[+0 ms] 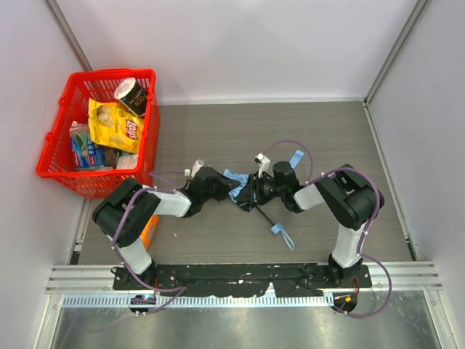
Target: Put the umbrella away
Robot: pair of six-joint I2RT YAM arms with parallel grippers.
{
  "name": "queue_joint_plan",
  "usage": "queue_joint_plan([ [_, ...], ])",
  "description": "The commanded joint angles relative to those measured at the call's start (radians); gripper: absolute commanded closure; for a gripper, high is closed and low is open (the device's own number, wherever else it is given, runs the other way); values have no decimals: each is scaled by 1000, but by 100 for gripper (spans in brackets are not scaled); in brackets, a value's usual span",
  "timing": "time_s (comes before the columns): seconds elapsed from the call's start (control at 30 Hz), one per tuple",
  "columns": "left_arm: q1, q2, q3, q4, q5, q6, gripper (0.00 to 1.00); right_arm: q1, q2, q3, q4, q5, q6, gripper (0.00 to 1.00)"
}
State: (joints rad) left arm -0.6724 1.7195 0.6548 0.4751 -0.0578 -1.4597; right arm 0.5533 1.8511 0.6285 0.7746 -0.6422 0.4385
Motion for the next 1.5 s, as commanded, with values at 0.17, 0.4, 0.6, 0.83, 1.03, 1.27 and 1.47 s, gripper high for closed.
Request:
queue_joint_plan([
  [0.17, -9, -12, -64, 22, -80, 96, 100, 40, -166, 42, -387, 39, 68, 46],
  [0.4, -10, -17, -92, 51, -74, 75, 100, -18, -453, 134, -816, 220, 109, 29],
  [0.6, -10, -37, -99, 71, -63, 73, 100, -174, -610, 77, -929, 220, 256, 28],
  [0.83, -12, -67, -103, 74, -47, 75, 100, -352, -699, -61, -847, 251, 371, 33],
  [1.03, -18, -86, -116, 92, -45, 71, 100, -405, -532, -182, -531, 105, 459, 46],
  [1.27, -26, -89, -127, 115, -48, 58, 100, -406, -391, -234, -250, 153, 496, 50],
  [1.47, -32, -95, -132, 137, -53, 56, 100, -405, -248, -248, -77, 180, 571, 53],
])
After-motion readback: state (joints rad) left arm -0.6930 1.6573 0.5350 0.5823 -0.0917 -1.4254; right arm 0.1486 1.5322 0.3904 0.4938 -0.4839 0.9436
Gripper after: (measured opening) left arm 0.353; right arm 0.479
